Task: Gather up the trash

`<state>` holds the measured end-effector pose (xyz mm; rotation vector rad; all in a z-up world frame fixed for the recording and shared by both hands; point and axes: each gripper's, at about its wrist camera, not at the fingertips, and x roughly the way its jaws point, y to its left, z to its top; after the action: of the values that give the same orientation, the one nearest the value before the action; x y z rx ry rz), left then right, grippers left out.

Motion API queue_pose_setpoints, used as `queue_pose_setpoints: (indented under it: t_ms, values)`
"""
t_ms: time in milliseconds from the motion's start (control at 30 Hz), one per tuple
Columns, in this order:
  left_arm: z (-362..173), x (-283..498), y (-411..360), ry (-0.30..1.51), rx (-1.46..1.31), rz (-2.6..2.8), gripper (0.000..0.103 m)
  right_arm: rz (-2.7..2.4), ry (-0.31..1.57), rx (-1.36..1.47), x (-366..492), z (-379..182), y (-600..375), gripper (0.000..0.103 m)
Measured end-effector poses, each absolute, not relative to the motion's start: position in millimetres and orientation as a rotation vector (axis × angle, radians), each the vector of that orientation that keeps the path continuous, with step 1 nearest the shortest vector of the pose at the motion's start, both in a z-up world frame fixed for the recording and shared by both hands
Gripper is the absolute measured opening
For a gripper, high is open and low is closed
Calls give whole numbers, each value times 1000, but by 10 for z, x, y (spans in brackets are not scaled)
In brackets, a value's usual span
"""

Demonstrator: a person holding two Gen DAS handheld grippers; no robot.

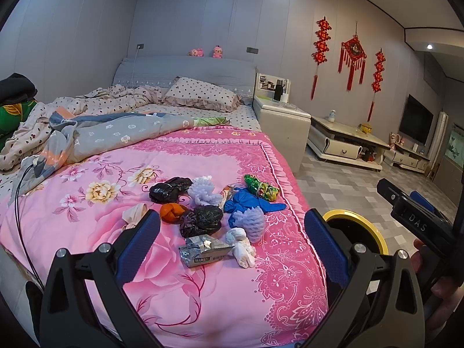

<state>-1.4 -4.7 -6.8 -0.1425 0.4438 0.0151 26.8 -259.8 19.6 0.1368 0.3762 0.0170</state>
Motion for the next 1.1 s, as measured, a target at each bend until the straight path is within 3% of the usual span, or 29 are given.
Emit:
queue_pose_setpoints:
  t_ms: [1100]
  values:
    - [-125, -6, -50, 454, -145, 15, 95, 17, 382, 138, 275, 192, -2622, 95]
